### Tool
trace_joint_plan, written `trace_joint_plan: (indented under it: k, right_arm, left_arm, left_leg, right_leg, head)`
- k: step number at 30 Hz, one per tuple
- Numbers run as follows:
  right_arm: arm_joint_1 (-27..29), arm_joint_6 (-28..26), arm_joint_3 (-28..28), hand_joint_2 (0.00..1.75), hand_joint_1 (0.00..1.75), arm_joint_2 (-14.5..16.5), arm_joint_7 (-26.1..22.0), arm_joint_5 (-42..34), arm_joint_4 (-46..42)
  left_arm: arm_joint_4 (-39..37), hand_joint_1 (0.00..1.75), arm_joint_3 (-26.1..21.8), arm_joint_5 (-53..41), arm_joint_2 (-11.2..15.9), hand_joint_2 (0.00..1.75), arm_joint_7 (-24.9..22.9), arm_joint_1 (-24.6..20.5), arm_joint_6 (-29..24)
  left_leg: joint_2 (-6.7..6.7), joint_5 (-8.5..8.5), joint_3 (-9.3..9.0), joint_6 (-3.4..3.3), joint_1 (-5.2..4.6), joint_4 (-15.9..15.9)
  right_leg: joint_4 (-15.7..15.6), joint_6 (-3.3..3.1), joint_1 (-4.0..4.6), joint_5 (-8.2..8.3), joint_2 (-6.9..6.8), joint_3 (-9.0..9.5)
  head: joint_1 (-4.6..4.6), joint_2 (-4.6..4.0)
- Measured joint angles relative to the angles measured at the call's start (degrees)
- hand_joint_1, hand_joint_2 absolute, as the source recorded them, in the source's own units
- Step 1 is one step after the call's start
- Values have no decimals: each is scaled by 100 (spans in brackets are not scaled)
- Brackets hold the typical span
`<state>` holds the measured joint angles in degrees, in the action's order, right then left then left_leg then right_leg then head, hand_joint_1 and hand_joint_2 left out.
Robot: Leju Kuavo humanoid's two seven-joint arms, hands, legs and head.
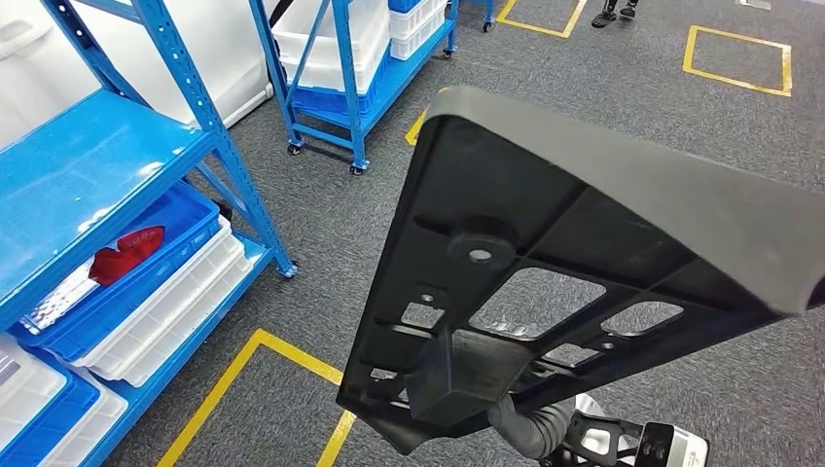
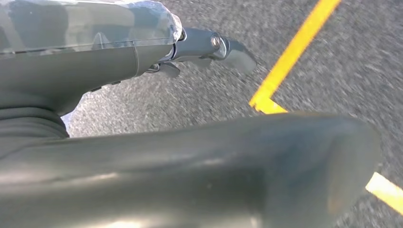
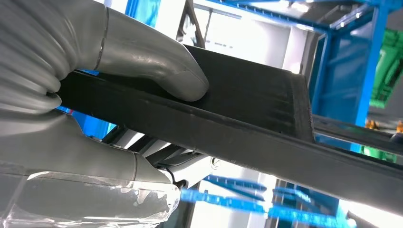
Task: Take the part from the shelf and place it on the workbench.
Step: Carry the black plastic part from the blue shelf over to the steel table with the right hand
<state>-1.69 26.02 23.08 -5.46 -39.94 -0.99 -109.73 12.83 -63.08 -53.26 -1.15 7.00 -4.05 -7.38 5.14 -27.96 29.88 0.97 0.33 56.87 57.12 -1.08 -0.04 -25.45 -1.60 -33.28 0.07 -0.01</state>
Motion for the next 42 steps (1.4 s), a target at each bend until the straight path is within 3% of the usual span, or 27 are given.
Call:
trace_joint_plan:
  k: [2,4,5,6,7,8,10,12,14,15,17,19,21,22,23,25,27,30,32,34,36,37,38,40,42]
  right_arm:
    - [-25,25,-53,175,175,29,-1,-35,1]
    - [-47,101,-84,175,175,74,-1,-106,1]
    - [-50,149,-93,175,175,96,-1,-143,2]
    - [-51,194,-99,175,175,116,-1,-172,3]
    - [-58,233,-100,175,175,135,-1,-186,5]
    - [-75,267,-100,175,175,159,-1,-194,7]
    - [-139,315,-100,175,175,216,-1,-200,11]
    - [-210,326,-99,175,175,273,-1,-200,21]
    - [-255,311,-100,175,175,308,-1,-197,38]
    - [-272,302,-102,175,175,317,-1,-197,48]
    - [-323,283,-106,175,175,327,0,-192,67]
    - [-359,262,-109,175,175,334,0,-185,89]
    - [-362,249,-108,175,175,337,-1,-182,114]
    - [-364,245,-108,175,175,337,-1,-181,127]
    - [-375,240,-107,175,175,337,-1,-181,139]
    - [-425,231,-104,175,175,339,-1,-184,162]
    - [-495,219,-96,175,175,345,-1,-189,187]
    - [-584,195,-69,175,175,357,1,-193,247]
    - [-651,186,-36,175,175,388,2,-195,287]
    - [-699,191,6,175,175,428,1,-202,318]
    - [-715,197,44,175,175,444,4,-216,350]
    - [-721,196,57,175,175,444,9,-230,367]
    - [-731,194,69,175,175,444,16,-252,383]
    - [-768,181,94,175,175,444,27,-303,406]
    - [-798,156,114,175,175,442,35,-337,425]
  left_arm:
    - [0,0,1,-18,-6,0,48,-6,47]
    - [0,0,-1,-22,-3,0,84,9,99]
    - [0,0,-4,-20,2,0,98,18,123]
    - [0,0,-7,-14,7,0,114,24,142]
    - [0,0,-11,-2,9,0,131,26,150]
    - [0,0,-17,13,11,0,151,24,145]
    - [0,0,-36,33,19,0,190,18,117]
    - [0,0,-56,25,28,0,209,13,72]
    - [0,0,-65,-12,37,0,194,-3,28]
    - [0,0,-65,-34,41,0,180,-16,12]
    - [0,0,-66,-52,50,0,157,-27,-11]
    - [0,0,-79,-33,64,0,144,-12,-32]
    - [0,0,-103,-10,82,0,117,-1,-48]
    - [0,0,-115,1,90,0,102,-4,-56]
    - [0,0,-125,11,94,0,87,-12,-61]
    - [0,0,-139,27,95,0,73,-25,-57]
    - [0,0,-148,31,95,0,68,-29,-42]
    - [0,0,-152,44,81,0,70,-47,-22]
    - [0,0,-159,72,63,0,71,-62,-19]
    - [0,0,-180,97,54,0,63,-52,-35]
    - [0,0,-219,125,51,0,57,-33,-46]
    - [0,0,-239,141,49,0,62,-28,-46]
    - [0,0,-259,164,46,0,72,-26,-46]
    - [0,0,-295,201,46,0,97,-25,-46]
    - [0,0,-338,244,50,0,118,-25,-47]
  left_leg:
    - [-216,-265,162,43,23,395]
    - [-415,-647,526,71,37,1185]
    - [-451,-752,691,84,38,1515]
    - [-468,-740,772,91,39,1654]
    - [-477,-610,741,92,42,1556]
    - [-511,-387,598,89,50,1225]
    - [-706,-30,237,64,75,415]
    - [-837,53,77,21,75,50]
    - [-759,67,70,-45,59,26]
    - [-703,90,62,-89,63,2]
    - [-579,132,51,-165,76,-51]
    - [-449,136,55,-196,55,-59]
    - [-315,128,61,-198,39,-54]
    - [-253,121,58,-193,36,-51]
    - [-197,110,51,-182,35,-46]
    - [-99,74,27,-142,19,-29]
    - [-11,39,10,-83,-7,-14]
    - [90,-7,-20,11,-1,-9]
    - [-110,-206,78,59,25,256]
    - [-385,-582,421,82,38,978]
    - [-464,-787,782,93,38,1651]
    - [-472,-718,838,90,38,1702]
    - [-487,-535,785,83,40,1515]
    - [-654,-78,456,60,53,714]
    - [-855,122,221,29,63,152]
  right_leg:
    - [-58,-62,-34,40,98,20]
    - [-59,-90,-20,52,210,8]
    - [-51,-94,-15,52,277,2]
    - [-38,-94,-13,51,346,-1]
    - [-23,-91,-14,48,417,-2]
    - [-4,-84,-17,42,490,0]
    - [43,-51,-14,25,630,-10]
    - [73,12,-15,32,745,-48]
    - [63,90,-26,61,841,-82]
    - [88,117,-26,44,809,-105]
    - [430,157,-16,-171,567,-275]
    - [1180,188,-28,-548,296,-636]
    - [1724,217,-53,-712,216,-902]
    - [1700,222,-62,-640,195,-886]
    - [1432,219,-69,-477,157,-743]
    - [596,177,-42,-145,-76,-292]
    - [126,107,7,-33,-231,-64]
    - [63,11,22,-20,-71,-73]
    - [15,-67,-3,11,46,-54]
    - [2,-113,-11,22,162,-49]
    - [6,-125,1,23,306,-49]
    - [10,-124,4,21,380,-43]
    - [17,-119,5,18,457,-35]
    - [42,-93,4,2,593,-18]
    - [75,-41,6,-7,712,-41]
  head:
    - [-1,0]
    - [-1,-1]
    - [-1,-1]
    - [-1,-1]
    - [-1,-1]
    - [-1,0]
    - [-1,-1]
    - [-1,0]
    - [-1,1]
    - [-1,0]
    - [1,0]
    - [2,0]
    - [2,0]
    - [2,0]
    - [2,0]
    - [2,0]
    - [2,-1]
    - [2,0]
    - [0,-1]
    - [-2,0]
    - [-3,0]
    - [-3,0]
    - [-3,0]
    - [-2,0]
    - [-2,0]
